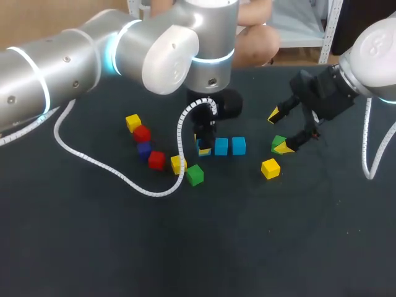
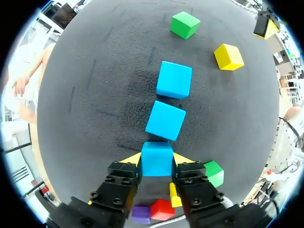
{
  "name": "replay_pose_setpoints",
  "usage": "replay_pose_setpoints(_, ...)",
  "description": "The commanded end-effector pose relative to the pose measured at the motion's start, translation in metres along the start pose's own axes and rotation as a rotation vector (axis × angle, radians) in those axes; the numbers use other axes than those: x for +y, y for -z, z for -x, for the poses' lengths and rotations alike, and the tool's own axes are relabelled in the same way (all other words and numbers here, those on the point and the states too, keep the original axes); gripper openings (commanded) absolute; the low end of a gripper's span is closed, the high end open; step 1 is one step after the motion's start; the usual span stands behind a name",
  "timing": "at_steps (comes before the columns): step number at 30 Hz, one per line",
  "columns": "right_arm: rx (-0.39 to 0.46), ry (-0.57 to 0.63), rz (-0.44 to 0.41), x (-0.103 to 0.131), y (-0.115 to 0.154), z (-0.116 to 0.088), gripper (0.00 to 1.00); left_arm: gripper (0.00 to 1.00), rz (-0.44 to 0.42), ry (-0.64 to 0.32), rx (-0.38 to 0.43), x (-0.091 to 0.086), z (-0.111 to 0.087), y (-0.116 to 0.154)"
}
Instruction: Place the blue cubes, place green cubes on the blue cubes, place the yellow cubes on the green cubes, then place the red cubes on the yellow cubes, and place purple cube on the red cubes.
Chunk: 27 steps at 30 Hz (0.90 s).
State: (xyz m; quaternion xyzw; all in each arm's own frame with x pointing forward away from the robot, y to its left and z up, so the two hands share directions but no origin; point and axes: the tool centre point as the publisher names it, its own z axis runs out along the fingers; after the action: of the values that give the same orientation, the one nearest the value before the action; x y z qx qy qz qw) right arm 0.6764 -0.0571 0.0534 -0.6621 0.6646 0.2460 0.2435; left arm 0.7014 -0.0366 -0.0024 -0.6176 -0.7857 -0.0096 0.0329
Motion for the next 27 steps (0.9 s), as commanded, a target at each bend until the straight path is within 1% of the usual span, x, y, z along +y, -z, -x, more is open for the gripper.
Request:
replay_pose_setpoints(1, -0.001, 0.001, 0.000, 0.0002, 0.0001, -0.0001, 1.00, 0.00, -0.006, -0.003, 0.002, 0.0029, 0.0017, -0.0003)
replay_pose_setpoints(9, -0.001, 0.001, 0.000, 0.0002, 0.0001, -0.0001, 1.00, 0.00, -0.004, -0.016, 0.005, 0.0007, 0.0020, -0.0010)
replay_pose_setpoints(27, -0.001, 0.001, 0.000, 0.0002, 0.0001, -0.0001, 1.00, 0.00, 0.008, -0.036, 0.002, 0.0017, 0.0003, -0.0011)
